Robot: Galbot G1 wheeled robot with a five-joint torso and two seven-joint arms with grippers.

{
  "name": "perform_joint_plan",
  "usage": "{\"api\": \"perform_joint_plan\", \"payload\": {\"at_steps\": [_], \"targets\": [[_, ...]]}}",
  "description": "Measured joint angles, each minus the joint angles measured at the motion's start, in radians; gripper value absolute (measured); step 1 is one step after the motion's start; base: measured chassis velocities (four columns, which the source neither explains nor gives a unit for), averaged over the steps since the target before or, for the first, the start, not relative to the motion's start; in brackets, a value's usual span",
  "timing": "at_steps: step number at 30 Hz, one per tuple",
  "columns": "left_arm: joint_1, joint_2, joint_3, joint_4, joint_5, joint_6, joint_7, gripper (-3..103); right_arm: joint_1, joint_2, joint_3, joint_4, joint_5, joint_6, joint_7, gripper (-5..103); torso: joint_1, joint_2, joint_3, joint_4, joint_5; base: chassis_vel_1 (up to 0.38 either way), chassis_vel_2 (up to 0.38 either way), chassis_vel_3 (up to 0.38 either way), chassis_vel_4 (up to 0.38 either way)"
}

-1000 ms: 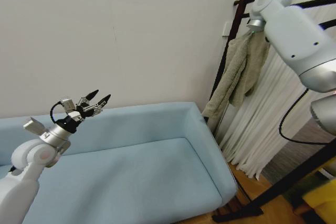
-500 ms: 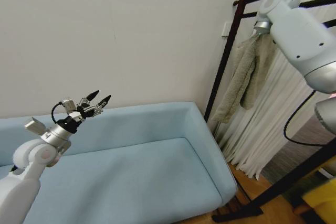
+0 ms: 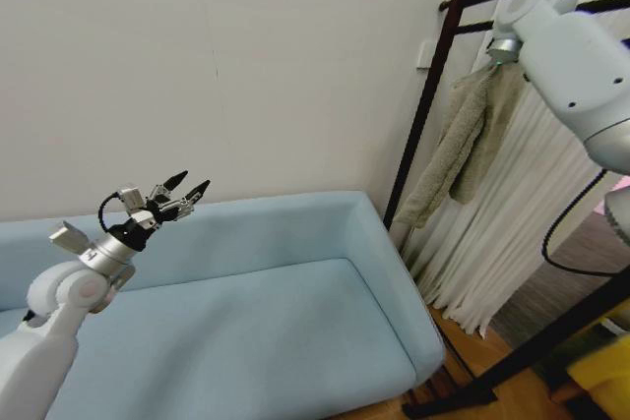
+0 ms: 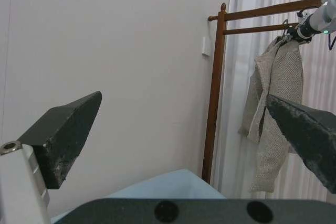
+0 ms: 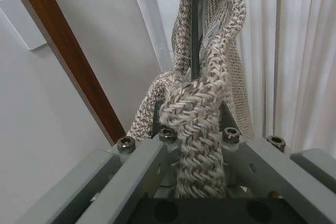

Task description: Pick up the clothes from the sofa and hang them on the clothes hanger.

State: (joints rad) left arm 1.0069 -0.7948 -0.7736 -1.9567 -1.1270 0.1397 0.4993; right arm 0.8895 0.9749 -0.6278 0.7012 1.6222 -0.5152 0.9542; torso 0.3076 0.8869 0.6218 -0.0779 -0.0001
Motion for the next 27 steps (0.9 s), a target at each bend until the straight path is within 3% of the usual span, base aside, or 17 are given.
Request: {"api": "perform_joint_plan", "payload": {"at_steps": [22, 26, 27], "targets": [[0.011, -0.010, -0.007, -0.004, 0.009, -0.003, 0.012, 100, -0.045, -0.052, -0.005, 0.082, 0.008, -0.005, 0.004, 8, 0.000, 0.000, 0.000, -0.0002, 0.0005, 0.000, 0.000, 0.000, 0.000], [0.010, -0.009, -0.007, -0.003, 0.009, -0.004, 0.014, 100, -0.049, -0.051, -0.003, 0.098, -0.011, -0.008, 0.012, 30, 0.000, 0.000, 0.000, -0.0001, 0.0002, 0.000, 0.000, 0.000, 0.000], [0.010, -0.009, -0.007, -0.003, 0.009, -0.004, 0.014, 100, -0.049, -0.051, -0.003, 0.098, -0.011, -0.008, 0.012, 30, 0.000, 0.000, 0.000, -0.0001, 0.0002, 0.000, 0.000, 0.000, 0.000]]}}
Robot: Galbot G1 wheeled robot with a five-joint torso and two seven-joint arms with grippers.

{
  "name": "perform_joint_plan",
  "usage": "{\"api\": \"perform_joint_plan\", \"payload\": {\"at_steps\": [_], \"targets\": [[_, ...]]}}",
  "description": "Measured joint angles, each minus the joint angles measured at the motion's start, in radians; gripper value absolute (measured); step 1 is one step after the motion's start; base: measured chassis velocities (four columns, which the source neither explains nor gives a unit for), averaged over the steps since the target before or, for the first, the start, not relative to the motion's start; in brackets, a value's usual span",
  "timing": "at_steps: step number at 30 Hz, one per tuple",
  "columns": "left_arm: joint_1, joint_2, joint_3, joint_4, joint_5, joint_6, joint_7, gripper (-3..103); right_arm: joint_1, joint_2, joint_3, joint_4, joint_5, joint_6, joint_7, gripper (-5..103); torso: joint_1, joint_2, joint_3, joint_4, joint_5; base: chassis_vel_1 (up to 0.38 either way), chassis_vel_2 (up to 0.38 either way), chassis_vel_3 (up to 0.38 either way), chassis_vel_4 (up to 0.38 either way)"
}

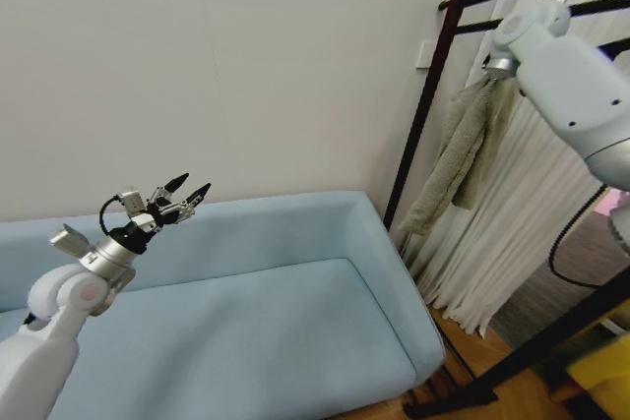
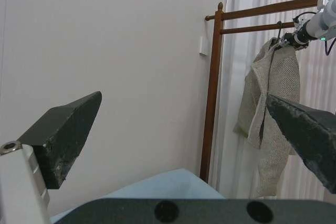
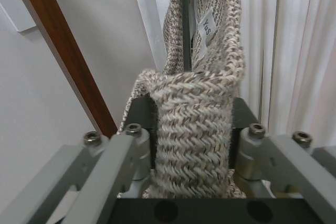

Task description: Pick up the clothes from the sofa and hang them on the clothes hanger.

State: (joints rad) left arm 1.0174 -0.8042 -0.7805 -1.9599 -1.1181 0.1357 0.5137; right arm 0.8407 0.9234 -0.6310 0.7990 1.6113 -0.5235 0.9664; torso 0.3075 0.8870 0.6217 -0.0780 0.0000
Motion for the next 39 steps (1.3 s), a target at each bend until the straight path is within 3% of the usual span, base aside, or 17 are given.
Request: {"api": "perform_joint_plan", "payload": {"at_steps": [1, 2, 5, 11, 14, 17, 21, 35, 39], "targets": [[0.000, 0.000, 0.000, 0.000, 0.000, 0.000, 0.000, 100, -0.001, 0.001, 0.000, 0.005, -0.005, 0.000, 0.004, 30, 0.000, 0.000, 0.000, 0.0001, 0.0000, 0.000, 0.000, 0.000, 0.000], [0.000, -0.001, 0.000, 0.000, 0.000, 0.000, 0.001, 100, -0.003, 0.002, 0.001, 0.013, -0.014, 0.000, 0.008, 41, 0.000, 0.000, 0.000, 0.0002, -0.0001, 0.000, 0.000, 0.000, 0.000], [0.001, -0.002, 0.000, 0.001, 0.000, 0.000, 0.003, 100, -0.005, 0.004, 0.001, 0.018, -0.035, 0.001, 0.011, 46, 0.000, 0.000, 0.000, 0.0003, -0.0002, 0.000, 0.000, 0.000, 0.000], [0.002, -0.011, 0.000, 0.007, 0.003, -0.001, 0.005, 100, -0.019, 0.003, 0.002, 0.059, -0.056, 0.004, 0.034, 73, 0.000, 0.000, 0.000, 0.0000, -0.0001, 0.000, 0.000, 0.000, 0.000], [0.002, -0.014, 0.000, 0.008, 0.005, -0.001, 0.005, 100, -0.027, 0.009, 0.007, 0.072, -0.065, 0.004, 0.038, 79, 0.000, 0.000, 0.000, 0.0000, 0.0001, 0.000, 0.000, 0.000, 0.000], [0.002, -0.018, 0.000, 0.008, 0.009, -0.001, 0.004, 100, -0.036, 0.014, 0.013, 0.087, -0.081, 0.004, 0.039, 95, 0.000, 0.000, 0.000, 0.0004, -0.0004, 0.000, 0.000, 0.000, 0.000], [0.002, -0.019, 0.002, 0.009, 0.011, 0.000, 0.004, 100, -0.049, 0.011, 0.021, 0.108, -0.095, 0.004, 0.039, 100, 0.000, 0.000, 0.000, 0.0000, -0.0002, 0.000, 0.000, 0.000, 0.000], [0.001, -0.023, 0.011, 0.012, 0.022, 0.003, 0.007, 100, -0.091, -0.013, 0.041, 0.224, -0.157, 0.005, 0.045, 100, 0.000, 0.000, 0.000, 0.0003, -0.0001, 0.000, 0.000, 0.000, 0.000], [0.006, -0.024, 0.004, 0.014, 0.021, 0.003, 0.007, 100, -0.109, -0.054, 0.037, 0.336, -0.171, 0.003, 0.058, 100, 0.000, 0.000, 0.000, 0.0000, -0.0001, 0.000, 0.000, 0.000, 0.000]]}}
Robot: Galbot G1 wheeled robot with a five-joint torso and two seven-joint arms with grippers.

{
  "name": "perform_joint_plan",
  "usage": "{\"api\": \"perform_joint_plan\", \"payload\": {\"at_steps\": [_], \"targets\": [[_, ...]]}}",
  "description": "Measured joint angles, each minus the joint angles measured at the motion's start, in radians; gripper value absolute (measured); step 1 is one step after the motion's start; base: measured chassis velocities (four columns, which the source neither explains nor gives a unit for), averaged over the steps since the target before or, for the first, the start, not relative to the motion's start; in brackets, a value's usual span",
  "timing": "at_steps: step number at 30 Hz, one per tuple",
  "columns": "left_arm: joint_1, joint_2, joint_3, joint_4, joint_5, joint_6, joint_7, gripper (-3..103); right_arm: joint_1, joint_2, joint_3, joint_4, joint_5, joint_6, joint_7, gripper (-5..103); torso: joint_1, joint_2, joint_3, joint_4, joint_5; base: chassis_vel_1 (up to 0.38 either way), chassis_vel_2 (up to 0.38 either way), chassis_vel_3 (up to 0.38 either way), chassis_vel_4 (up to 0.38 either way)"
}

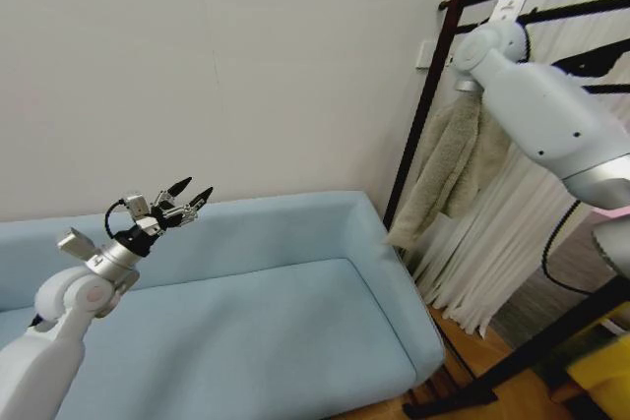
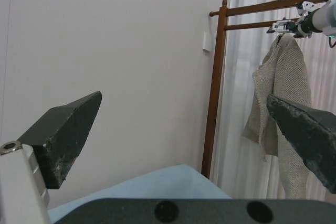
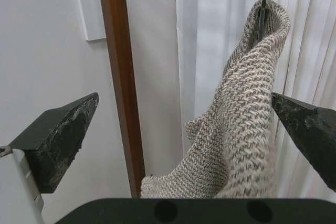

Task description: Pick up the clothes from the sofa and hang them on the clothes hanger.

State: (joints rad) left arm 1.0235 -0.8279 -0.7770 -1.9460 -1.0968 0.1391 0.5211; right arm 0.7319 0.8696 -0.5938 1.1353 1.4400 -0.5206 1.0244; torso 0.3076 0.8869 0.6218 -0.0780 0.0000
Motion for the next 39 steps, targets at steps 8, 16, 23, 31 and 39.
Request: {"api": "perform_joint_plan", "payload": {"at_steps": [8, 16, 23, 31, 39], "targets": [[0.004, 0.000, -0.012, 0.013, -0.003, -0.001, 0.001, 100, -0.027, -0.056, 0.000, 0.150, -0.003, -0.006, 0.012, 100, 0.000, 0.000, 0.000, 0.0000, 0.0000, 0.000, 0.000, 0.000, 0.000], [0.034, -0.018, -0.024, -0.011, 0.009, -0.006, -0.045, 100, -0.100, -0.140, 0.029, 0.426, 0.018, 0.014, -0.080, 100, 0.000, 0.000, 0.000, 0.0005, -0.0002, 0.000, 0.000, 0.000, 0.000], [0.076, -0.059, -0.014, -0.053, 0.106, -0.044, -0.208, 100, -0.239, -0.215, 0.071, 0.559, 0.002, 0.132, -0.320, 100, 0.000, 0.000, 0.000, -0.0002, 0.0002, 0.000, 0.000, 0.000, 0.000], [0.306, -0.239, 0.012, -0.170, 0.397, -0.128, -0.412, 100, -0.802, -0.303, 0.410, 0.695, -0.192, 0.230, -0.760, 100, 0.000, 0.000, 0.000, -0.0001, 0.0005, 0.000, 0.000, 0.000, 0.000], [0.490, -0.406, -0.002, -0.181, 0.557, -0.220, -0.444, 100, -1.449, -0.242, 0.731, 0.810, -0.551, 0.351, -0.907, 100, 0.000, 0.000, 0.000, 0.0007, 0.0002, 0.000, 0.000, 0.000, 0.000]]}}
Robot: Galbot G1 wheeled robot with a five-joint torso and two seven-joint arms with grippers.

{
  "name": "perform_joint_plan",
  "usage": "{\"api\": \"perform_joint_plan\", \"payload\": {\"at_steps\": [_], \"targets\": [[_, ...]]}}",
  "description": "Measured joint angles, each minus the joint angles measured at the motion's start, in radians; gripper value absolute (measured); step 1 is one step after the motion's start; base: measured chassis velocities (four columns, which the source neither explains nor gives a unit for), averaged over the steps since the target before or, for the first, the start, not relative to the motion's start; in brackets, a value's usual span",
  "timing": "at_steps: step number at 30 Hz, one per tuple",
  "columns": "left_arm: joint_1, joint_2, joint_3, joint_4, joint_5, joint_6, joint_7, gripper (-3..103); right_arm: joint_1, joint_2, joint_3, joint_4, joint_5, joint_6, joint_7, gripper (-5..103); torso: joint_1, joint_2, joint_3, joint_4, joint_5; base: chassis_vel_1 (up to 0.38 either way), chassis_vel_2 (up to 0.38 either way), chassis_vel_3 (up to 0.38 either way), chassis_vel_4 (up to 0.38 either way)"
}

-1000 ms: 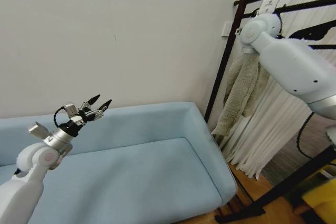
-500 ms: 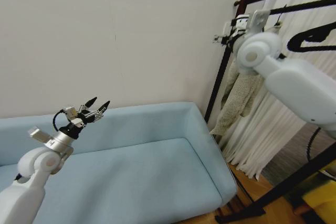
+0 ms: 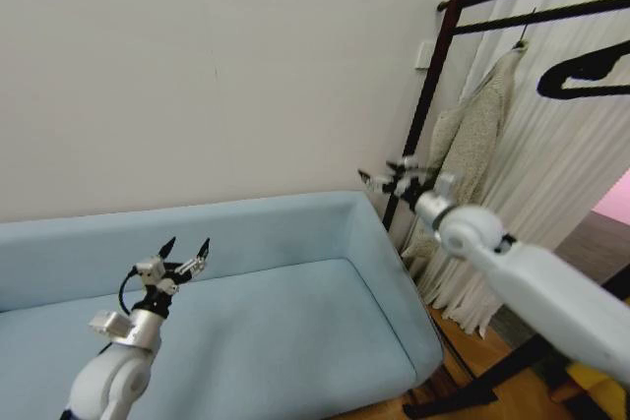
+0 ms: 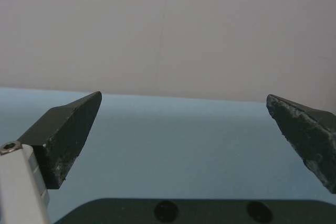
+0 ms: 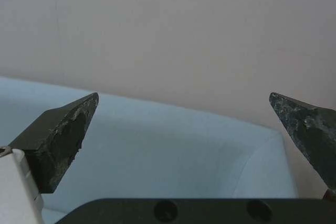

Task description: Pick up the clothes from the sofa and hang them on the clothes hanger.

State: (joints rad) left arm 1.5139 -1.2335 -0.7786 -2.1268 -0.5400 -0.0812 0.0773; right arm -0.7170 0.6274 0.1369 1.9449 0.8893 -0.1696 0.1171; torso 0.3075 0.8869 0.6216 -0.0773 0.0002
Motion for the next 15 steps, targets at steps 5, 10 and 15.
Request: {"api": "perform_joint_plan", "payload": {"at_steps": [5, 10, 15], "targets": [[0.078, -0.071, -0.010, 0.001, 0.062, -0.045, 0.006, 100, -0.354, 0.109, 0.248, 0.079, -0.207, 0.008, -0.088, 100, 0.000, 0.000, 0.000, -0.0007, 0.0007, 0.000, 0.000, 0.000, 0.000], [0.169, -0.168, 0.005, -0.036, 0.163, -0.060, 0.033, 100, -0.668, 0.348, 0.447, 0.265, -0.427, -0.085, -0.110, 100, 0.000, 0.000, 0.000, -0.0010, 0.0006, 0.000, 0.000, 0.000, 0.000], [0.194, -0.230, 0.038, -0.097, 0.292, -0.005, 0.030, 100, -0.768, 0.524, 0.445, 0.399, -0.587, -0.159, -0.092, 100, 0.000, 0.000, 0.000, -0.0007, 0.0000, 0.000, 0.000, 0.000, 0.000]]}}
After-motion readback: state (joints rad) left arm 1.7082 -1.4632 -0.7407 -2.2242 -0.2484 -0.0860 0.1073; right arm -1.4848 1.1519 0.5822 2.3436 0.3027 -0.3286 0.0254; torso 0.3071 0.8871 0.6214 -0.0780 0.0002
